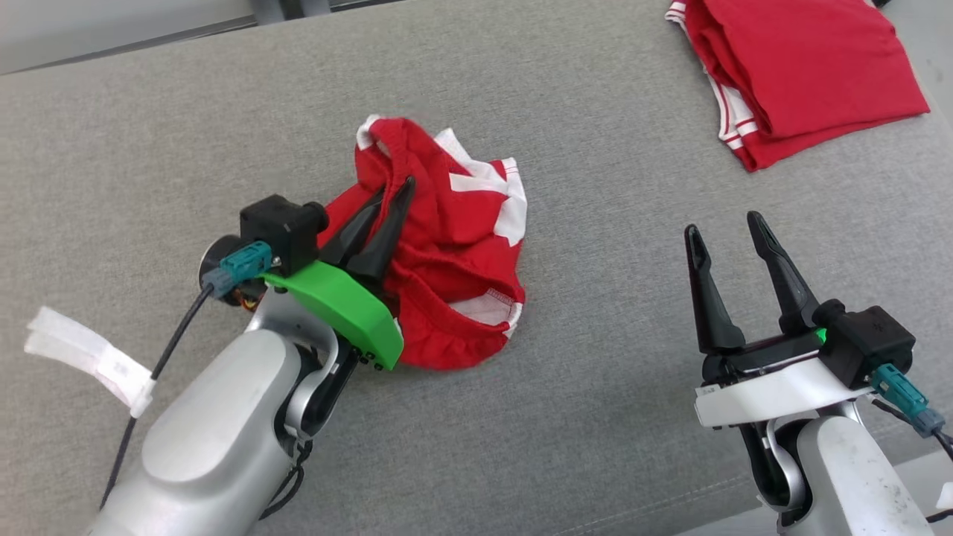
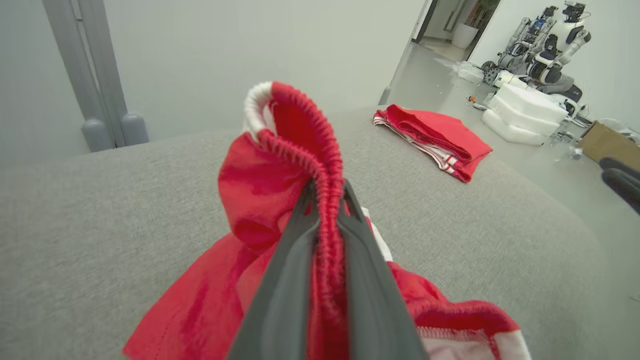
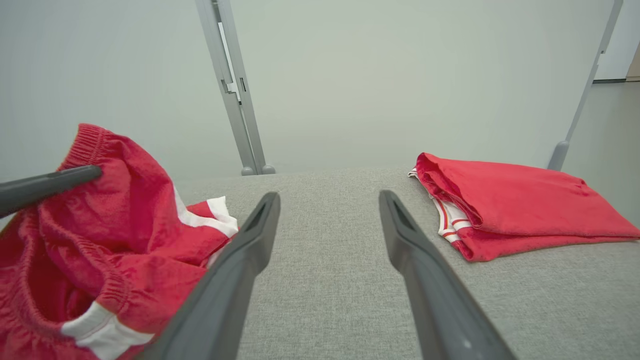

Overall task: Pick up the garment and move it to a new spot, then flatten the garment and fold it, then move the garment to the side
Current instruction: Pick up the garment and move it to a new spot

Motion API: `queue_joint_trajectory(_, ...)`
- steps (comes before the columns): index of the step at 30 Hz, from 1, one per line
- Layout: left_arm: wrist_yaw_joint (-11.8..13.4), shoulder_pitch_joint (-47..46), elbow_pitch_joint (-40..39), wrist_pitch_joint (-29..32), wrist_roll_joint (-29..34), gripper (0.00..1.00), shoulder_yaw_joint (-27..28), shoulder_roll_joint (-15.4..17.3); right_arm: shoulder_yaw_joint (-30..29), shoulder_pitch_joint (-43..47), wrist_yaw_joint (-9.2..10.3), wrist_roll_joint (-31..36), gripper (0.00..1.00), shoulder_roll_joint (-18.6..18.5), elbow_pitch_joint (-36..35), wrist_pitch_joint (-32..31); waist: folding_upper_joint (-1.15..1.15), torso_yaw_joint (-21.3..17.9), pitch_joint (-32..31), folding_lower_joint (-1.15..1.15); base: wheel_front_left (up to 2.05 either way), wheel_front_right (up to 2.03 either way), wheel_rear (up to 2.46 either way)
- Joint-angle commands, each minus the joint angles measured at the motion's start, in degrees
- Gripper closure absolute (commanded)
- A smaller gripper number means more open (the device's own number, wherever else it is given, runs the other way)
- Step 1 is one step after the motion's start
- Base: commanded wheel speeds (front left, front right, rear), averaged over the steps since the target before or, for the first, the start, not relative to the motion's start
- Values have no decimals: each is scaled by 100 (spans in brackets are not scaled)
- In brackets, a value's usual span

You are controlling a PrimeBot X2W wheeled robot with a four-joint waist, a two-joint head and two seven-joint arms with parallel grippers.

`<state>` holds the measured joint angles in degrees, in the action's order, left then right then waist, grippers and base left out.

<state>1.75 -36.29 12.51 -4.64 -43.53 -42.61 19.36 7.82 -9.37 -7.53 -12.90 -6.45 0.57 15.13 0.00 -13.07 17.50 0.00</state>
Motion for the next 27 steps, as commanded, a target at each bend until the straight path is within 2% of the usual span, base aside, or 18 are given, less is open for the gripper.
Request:
queue_joint_trajectory(1, -20, 95, 256, -146, 23, 100, -2, -48, -5, -33, 10, 37, 0, -44, -17, 0, 0, 234, 177, 0, 0, 0, 0)
queue_joint_trajectory(9, 173, 82, 1544, -866, 300, 100, 66, -352, 66, -148, 10, 43, 0, -162, -41, 0, 0, 510, 307, 0, 0, 0, 0)
queue_joint_trajectory(10, 199, 102, 1616, -917, 292, 77, 121, -391, 81, -137, 10, 47, 0, -176, -31, 0, 0, 536, 291, 0, 0, 0, 0)
queue_joint_trajectory(11, 249, 131, 1695, -971, 300, 0, 207, -416, 88, -119, 10, 52, 0, -181, -26, 0, 0, 565, 262, 0, 0, 0, 0)
queue_joint_trajectory(14, 303, 263, 1656, -1046, 382, 0, 424, -451, 107, -49, 10, 57, 0, -186, -12, 0, 0, 641, 131, 0, 0, 0, 0)
queue_joint_trajectory(18, 468, 736, 1064, -1051, 790, 0, 978, -379, 158, 52, 10, 23, 0, -190, 36, 0, 0, 777, -164, 0, 0, 0, 0)
queue_joint_trajectory(20, 523, 1144, 733, -1050, 779, 0, 1426, -481, 195, 109, 10, -4, 0, -169, 58, 0, 0, 842, -331, 0, 0, 0, 0)
queue_joint_trajectory(23, 554, 1678, 243, -1053, 1142, 0, 2071, -575, 236, 173, 10, -47, 0, -112, 95, 0, 0, 956, -562, 0, 0, 0, 0)
queue_joint_trajectory(27, 423, 2548, -346, -1046, 1676, 0, 2773, -931, 343, 254, 10, 0, 0, -80, 138, 0, 0, 1078, -872, 0, 0, 0, 0)
